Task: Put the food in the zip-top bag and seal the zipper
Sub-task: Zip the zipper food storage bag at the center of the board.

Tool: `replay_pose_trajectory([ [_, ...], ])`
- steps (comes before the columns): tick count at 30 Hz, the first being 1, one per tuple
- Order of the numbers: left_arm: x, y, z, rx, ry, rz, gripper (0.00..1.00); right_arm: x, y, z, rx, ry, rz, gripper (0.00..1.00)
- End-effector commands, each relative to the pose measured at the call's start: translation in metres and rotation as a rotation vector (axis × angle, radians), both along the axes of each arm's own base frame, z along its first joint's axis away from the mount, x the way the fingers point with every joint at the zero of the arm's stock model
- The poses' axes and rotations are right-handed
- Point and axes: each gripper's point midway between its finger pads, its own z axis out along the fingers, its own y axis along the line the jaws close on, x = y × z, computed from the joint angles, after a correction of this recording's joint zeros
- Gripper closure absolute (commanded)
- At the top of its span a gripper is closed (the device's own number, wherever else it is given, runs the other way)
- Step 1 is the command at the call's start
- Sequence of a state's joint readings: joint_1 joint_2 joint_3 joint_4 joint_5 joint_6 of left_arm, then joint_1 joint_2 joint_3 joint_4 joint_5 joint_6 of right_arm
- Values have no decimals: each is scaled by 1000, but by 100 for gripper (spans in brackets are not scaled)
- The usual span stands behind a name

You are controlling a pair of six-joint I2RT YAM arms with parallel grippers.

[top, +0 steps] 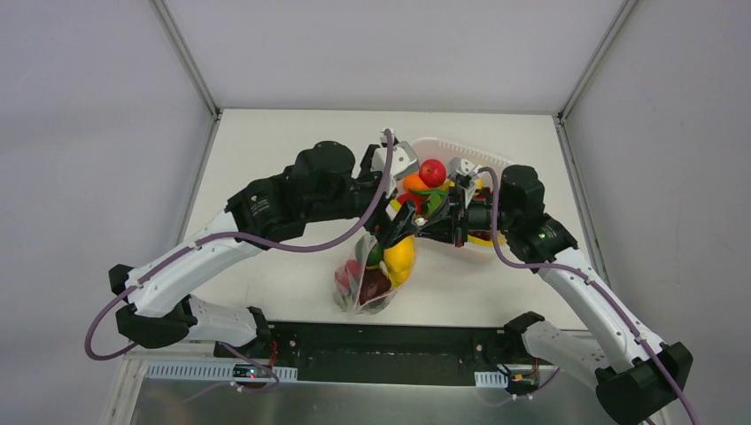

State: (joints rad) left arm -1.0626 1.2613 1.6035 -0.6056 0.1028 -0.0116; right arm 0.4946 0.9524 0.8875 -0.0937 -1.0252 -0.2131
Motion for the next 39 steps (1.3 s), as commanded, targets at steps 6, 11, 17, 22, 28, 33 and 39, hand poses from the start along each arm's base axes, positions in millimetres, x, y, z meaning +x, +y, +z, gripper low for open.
replay_pose_trajectory([
  [6, -16, -29, 29, -31, -56, -82, 18, -5, 0, 29, 45, -72, 23, 100],
  [11, -12, -34, 16, -4, -37, -53, 21, -7, -1, 34, 52, -68, 17, 100],
  [17, -2, -39, -1, 51, -32, -12, 36, -11, -2, 36, 56, -62, 21, 100],
  [22, -2, -43, -11, 58, -2, -5, 49, -11, -3, 34, 50, -65, 18, 100],
  [28, -9, -44, -23, 87, 20, -48, 67, -11, -4, 36, 50, -76, 5, 100],
  [33, -11, -43, -29, 88, 31, -51, 62, -10, -4, 35, 49, -71, 1, 100],
  [39, -10, -42, -33, 79, 28, -43, 63, -10, -4, 34, 48, -68, 3, 100],
])
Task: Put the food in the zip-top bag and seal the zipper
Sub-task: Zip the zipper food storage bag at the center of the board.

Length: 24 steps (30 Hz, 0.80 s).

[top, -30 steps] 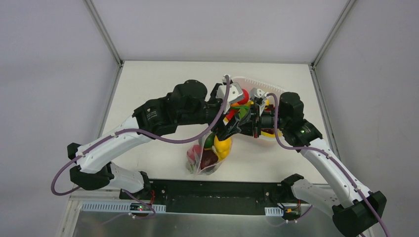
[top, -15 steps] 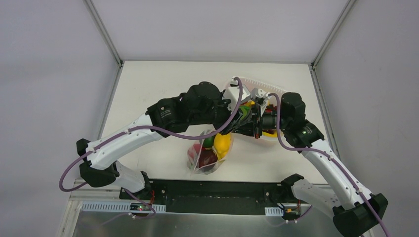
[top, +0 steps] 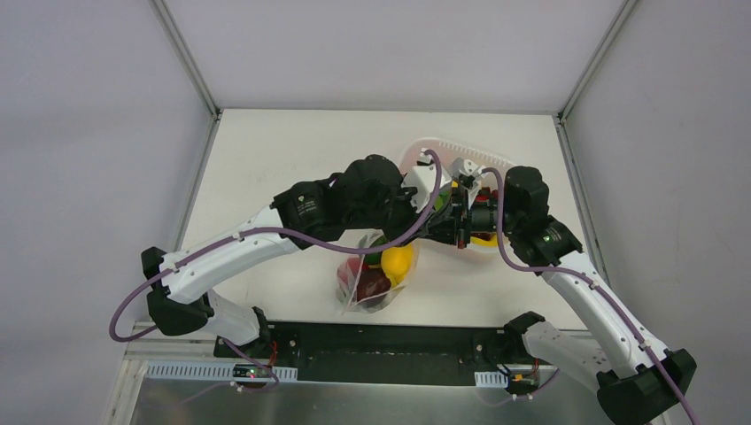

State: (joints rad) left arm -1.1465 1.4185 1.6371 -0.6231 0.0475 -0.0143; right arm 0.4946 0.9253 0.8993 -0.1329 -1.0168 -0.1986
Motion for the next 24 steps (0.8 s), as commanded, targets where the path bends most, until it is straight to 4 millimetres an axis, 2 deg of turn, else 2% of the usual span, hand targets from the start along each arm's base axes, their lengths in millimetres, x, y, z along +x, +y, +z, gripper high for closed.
replay_pose_trajectory([
  [1, -5, -1, 14, -62, -18, -6, 64, -4, 0, 29, 50, -81, 12, 100],
  [4, -5, -1, 18, -86, -25, -6, 67, -5, 0, 28, 49, -79, 17, 100],
  [11, -3, 0, 29, -147, -57, 5, 67, -6, 0, 26, 47, -75, 23, 100],
  [15, -6, -1, 25, -147, -39, -23, 82, -6, 0, 25, 46, -76, 24, 100],
  [19, -9, -4, 23, -162, -28, -55, 86, -6, 0, 24, 45, -72, 29, 100],
  [24, -14, -10, 27, -191, -21, -96, 87, -8, -1, 23, 42, -72, 33, 100],
])
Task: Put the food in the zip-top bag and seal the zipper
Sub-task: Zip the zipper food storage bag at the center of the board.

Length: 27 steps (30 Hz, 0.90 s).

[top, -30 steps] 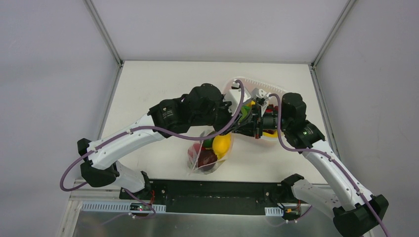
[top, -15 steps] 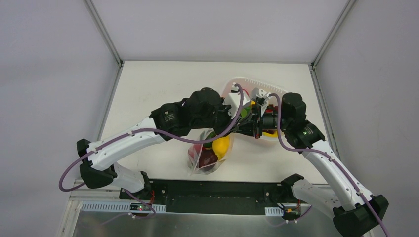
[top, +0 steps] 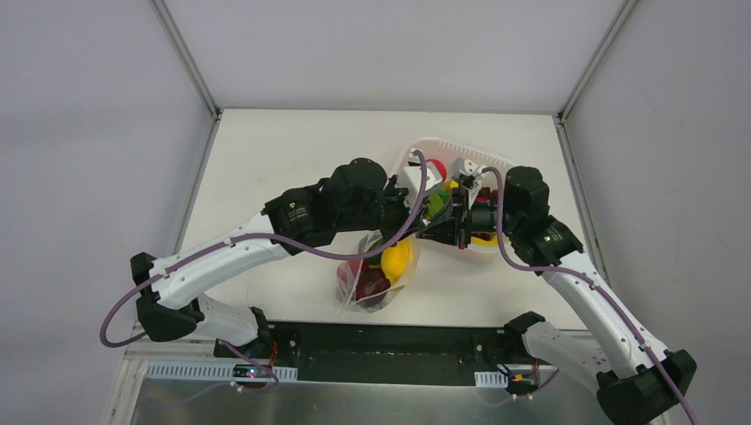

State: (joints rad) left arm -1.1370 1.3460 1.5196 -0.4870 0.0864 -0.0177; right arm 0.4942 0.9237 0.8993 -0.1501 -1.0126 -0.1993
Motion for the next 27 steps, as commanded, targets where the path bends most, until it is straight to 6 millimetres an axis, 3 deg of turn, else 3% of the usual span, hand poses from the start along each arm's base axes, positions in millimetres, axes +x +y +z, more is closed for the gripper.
replay_pose_trajectory([
  [1, -12, -9, 22, -100, -7, -79, 93, -7, 0, 25, 49, -87, 39, 100],
  [2, -11, -9, 22, -99, -11, -79, 100, -7, 0, 25, 48, -88, 36, 100],
  [12, -9, 25, 14, -52, -28, -4, 100, 18, -3, 22, 23, -53, -98, 100],
  [27, -13, 54, 5, -12, -24, 47, 100, 21, -7, 22, 35, -63, -108, 100],
])
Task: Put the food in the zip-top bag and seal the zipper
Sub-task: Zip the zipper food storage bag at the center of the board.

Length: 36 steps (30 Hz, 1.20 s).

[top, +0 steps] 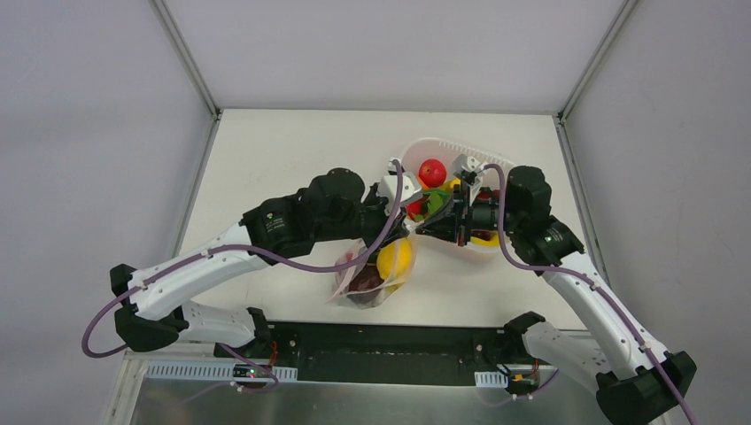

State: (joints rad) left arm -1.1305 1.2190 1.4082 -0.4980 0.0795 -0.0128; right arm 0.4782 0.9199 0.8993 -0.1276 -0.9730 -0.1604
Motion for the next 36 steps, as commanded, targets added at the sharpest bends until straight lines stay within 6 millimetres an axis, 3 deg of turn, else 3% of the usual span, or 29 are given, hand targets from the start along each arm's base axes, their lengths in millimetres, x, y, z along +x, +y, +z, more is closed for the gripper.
replay_pose_trajectory([
  [1, -3, 24, 13, -14, -23, 38, 100, 7, -4, 18, 30, -83, -29, 100],
  [7, -11, 9, 38, -62, -15, -36, 100, -24, -4, 23, 64, -141, 158, 98],
  [10, -15, 2, 44, -55, -17, -90, 100, -26, -4, 21, 63, -164, 180, 64],
  [14, -21, -3, 43, -39, -4, -137, 100, -24, -3, 23, 65, -189, 197, 48],
  [17, -23, -6, 38, -21, 13, -155, 100, -15, 0, 26, 74, -206, 165, 43],
  [20, -25, -8, 36, -13, 21, -166, 100, -12, 1, 27, 76, -229, 168, 42],
  [29, -21, -10, 36, -15, 12, -154, 100, -30, 4, 35, 109, -228, 283, 46],
  [32, -20, -11, 35, -14, 13, -150, 100, -34, 8, 35, 112, -212, 309, 55],
  [36, -20, -11, 35, -23, 16, -149, 100, -30, 16, 29, 98, -204, 292, 73],
])
